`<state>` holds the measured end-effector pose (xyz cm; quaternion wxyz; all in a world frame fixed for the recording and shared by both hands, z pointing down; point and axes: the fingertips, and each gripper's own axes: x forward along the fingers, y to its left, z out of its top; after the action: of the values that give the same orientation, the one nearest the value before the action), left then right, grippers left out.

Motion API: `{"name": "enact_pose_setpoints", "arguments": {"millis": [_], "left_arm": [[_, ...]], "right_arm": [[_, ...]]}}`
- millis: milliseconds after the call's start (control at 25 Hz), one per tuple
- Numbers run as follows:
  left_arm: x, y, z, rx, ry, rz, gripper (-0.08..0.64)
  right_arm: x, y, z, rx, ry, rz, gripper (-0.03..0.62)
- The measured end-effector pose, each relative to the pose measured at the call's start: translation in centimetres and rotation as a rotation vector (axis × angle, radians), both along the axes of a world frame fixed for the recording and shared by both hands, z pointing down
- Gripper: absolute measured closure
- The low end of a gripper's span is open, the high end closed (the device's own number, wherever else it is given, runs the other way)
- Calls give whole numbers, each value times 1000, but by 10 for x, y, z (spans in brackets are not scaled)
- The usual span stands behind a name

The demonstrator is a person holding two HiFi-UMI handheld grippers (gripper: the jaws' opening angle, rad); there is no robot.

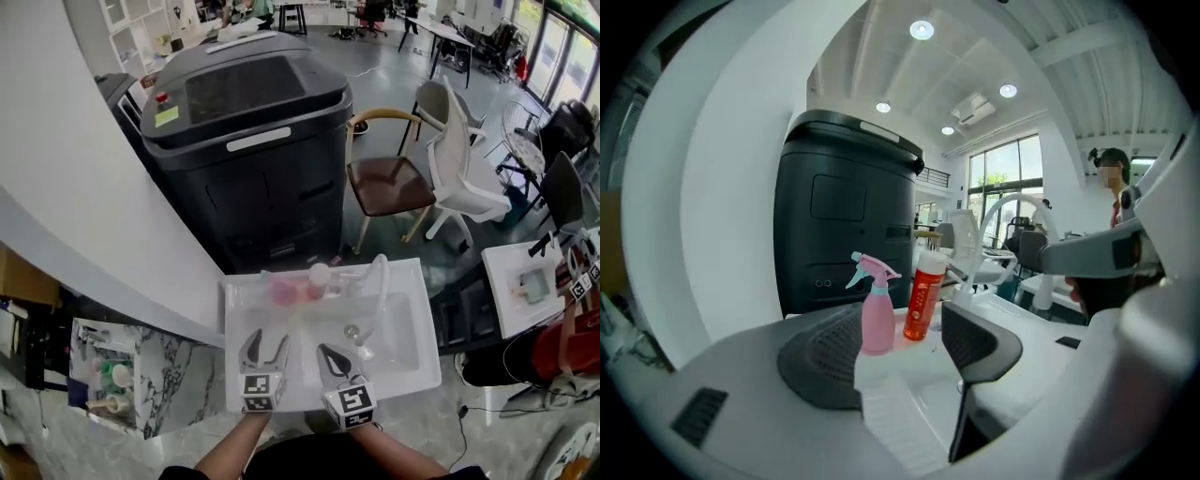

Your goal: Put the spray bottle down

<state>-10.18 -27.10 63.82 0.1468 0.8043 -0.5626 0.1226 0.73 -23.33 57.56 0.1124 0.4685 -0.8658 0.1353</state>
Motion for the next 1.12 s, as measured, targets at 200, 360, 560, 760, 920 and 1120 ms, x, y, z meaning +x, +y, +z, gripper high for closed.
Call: {"name": "enact_pose_setpoints", "arguments": {"millis": [200, 360, 560, 760, 920, 1120], "left_arm": [[5, 74, -49, 58, 79, 88, 510], [2, 135, -70, 73, 116, 132, 532], [-7, 199, -76, 57, 119, 144, 535], [-19, 238, -72, 47, 133, 164, 535], [-27, 256, -76, 54, 148, 172, 535], [-33, 263, -82, 69, 158, 181, 535]], "right_arm": [[-10, 54, -10, 10, -5, 32, 594], [-24, 105, -12, 12, -1, 40, 594], [-34, 157, -17, 23, 22, 64, 595], [-42, 197, -19, 28, 33, 87, 595], [-52, 215, -21, 34, 42, 89, 595], [-62, 221, -27, 51, 50, 86, 595]]}}
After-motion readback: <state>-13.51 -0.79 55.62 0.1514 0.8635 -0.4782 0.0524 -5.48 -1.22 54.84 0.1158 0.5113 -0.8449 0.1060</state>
